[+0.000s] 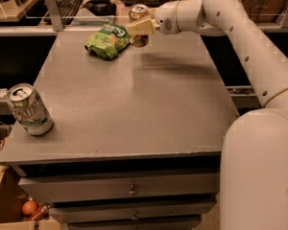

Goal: Move orange can near green rice chip bag

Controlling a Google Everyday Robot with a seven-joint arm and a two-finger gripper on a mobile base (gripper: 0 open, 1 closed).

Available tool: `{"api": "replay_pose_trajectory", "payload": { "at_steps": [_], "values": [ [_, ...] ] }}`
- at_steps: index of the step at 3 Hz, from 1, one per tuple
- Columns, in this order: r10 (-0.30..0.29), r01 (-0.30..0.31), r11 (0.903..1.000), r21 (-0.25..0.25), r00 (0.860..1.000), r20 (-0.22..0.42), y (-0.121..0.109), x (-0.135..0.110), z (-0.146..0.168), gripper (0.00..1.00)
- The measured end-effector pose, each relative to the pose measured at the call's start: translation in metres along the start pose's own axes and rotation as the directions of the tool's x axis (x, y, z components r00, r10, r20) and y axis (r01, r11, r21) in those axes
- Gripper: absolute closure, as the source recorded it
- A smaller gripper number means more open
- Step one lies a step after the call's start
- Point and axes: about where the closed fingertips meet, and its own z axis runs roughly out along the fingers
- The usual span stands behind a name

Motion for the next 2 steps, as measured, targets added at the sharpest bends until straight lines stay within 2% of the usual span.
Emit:
{"api": "replay_pose_trajectory", "payload": {
  "at_steps": [1,2],
  "values": [
    [0.054,-0.054,0.9985,0.005,0.999,0.003,-0.007,0.017,0.022,1.00],
    [0.103,-0.103,0.9947,-0.005,0.995,0.002,-0.008,0.031,0.042,0.83]
  ]
}}
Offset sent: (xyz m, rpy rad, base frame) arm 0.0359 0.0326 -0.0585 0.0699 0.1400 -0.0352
